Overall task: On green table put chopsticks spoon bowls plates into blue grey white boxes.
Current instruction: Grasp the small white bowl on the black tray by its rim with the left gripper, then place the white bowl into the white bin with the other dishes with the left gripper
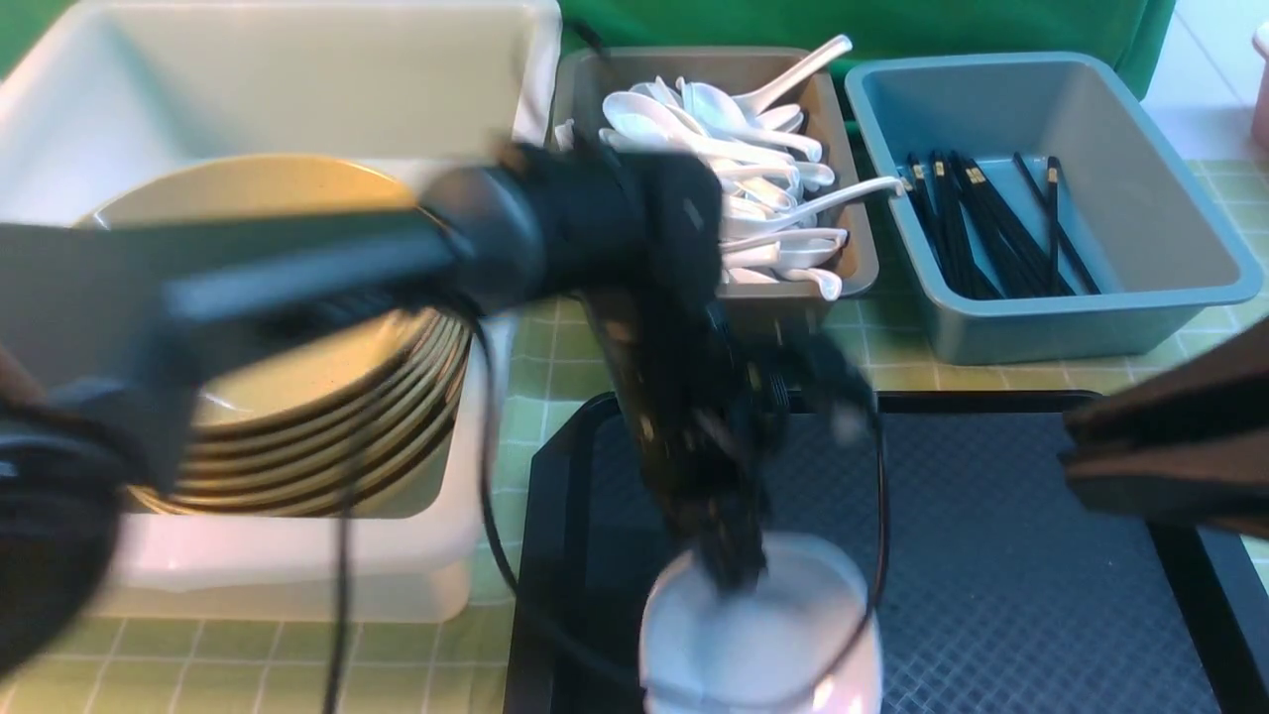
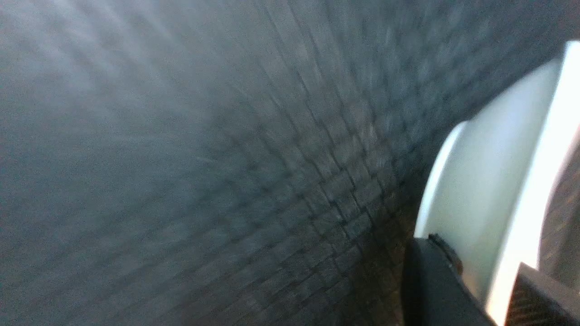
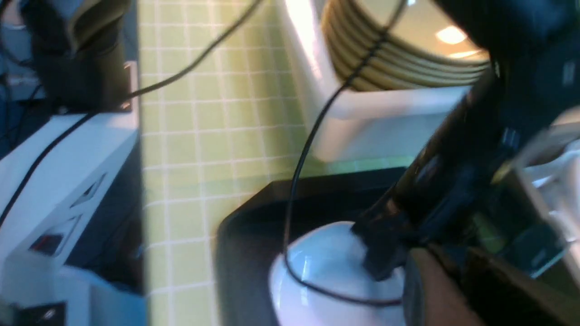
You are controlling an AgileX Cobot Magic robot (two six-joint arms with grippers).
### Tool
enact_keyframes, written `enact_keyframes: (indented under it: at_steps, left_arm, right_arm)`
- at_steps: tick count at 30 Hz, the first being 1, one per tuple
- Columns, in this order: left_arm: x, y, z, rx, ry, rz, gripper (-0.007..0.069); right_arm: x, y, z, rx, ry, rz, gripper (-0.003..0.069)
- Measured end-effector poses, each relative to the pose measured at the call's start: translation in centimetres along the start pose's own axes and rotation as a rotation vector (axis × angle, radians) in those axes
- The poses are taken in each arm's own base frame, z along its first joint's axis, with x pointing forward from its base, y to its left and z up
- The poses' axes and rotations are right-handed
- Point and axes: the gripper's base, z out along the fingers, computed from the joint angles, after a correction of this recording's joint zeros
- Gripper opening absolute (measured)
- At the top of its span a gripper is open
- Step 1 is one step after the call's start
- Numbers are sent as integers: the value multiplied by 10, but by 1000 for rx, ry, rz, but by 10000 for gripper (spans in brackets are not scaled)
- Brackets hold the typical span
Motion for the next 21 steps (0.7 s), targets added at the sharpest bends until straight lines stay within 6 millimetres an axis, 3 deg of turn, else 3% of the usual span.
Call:
enact_keyframes:
  at_steps: [5,6,8,13,17,21]
  left_arm:
    - [19,-5,-84,-76,-226,-133,15]
    - [35,-9,-121,-123,-315,-198,15]
    - [64,-15,-170,-217,-423,-291,15]
    - [148,-52,-262,-536,-596,-505,15]
    - [210,-88,-302,-815,-627,-768,15]
    - [248,-100,-314,-1009,-581,-1084,15]
  right_arm:
    - [-5,-5,0,49,-58,-1,113]
    - [-8,-6,1,52,-88,-18,114]
    - [-13,-7,5,28,-136,-61,114]
    - [-26,-21,32,-91,-213,-83,46]
    - [-36,-44,59,-153,-193,-56,22]
    - [-49,-66,83,-184,-217,-27,21]
